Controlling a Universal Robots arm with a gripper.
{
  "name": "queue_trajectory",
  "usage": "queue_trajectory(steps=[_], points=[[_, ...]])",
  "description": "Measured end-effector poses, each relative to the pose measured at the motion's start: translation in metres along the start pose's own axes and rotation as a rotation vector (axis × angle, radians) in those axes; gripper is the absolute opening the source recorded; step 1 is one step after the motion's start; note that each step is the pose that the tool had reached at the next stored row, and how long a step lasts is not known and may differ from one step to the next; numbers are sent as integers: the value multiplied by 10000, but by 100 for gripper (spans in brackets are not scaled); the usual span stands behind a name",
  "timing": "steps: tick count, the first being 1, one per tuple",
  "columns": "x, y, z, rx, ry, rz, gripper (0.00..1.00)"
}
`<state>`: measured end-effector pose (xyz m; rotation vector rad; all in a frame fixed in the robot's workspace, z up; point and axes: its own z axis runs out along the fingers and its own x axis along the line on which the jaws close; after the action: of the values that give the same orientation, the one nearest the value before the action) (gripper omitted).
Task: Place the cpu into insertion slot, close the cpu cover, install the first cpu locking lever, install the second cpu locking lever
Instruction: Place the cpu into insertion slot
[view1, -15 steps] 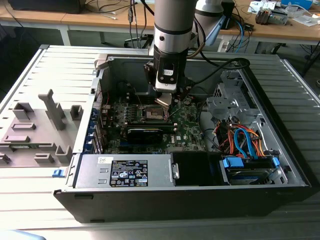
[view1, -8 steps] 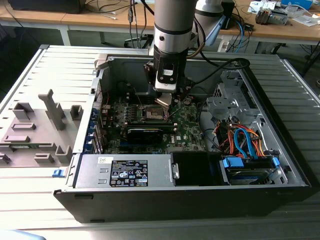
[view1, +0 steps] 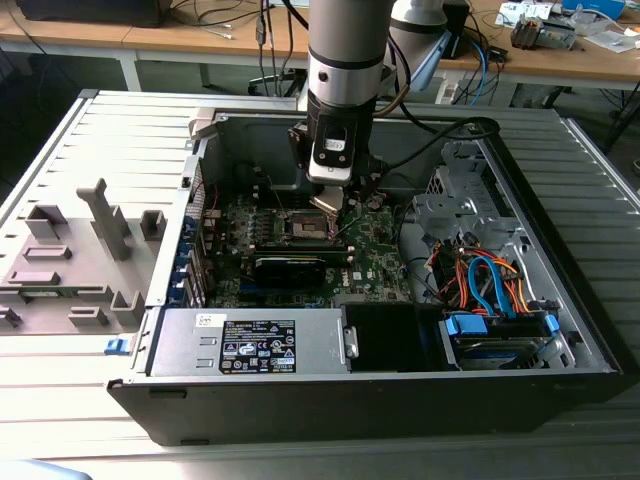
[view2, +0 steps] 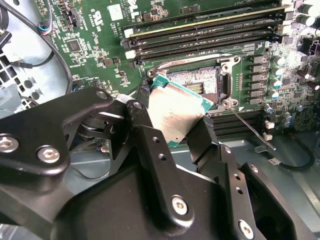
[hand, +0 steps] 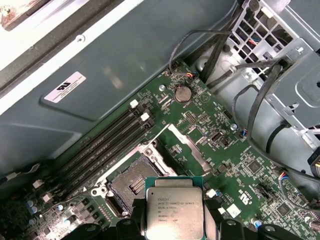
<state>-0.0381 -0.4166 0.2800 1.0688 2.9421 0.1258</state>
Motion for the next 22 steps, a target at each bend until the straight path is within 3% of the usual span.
queue_trajectory(steps=[22], points=[[0,0,1,-4,-16,205,55]])
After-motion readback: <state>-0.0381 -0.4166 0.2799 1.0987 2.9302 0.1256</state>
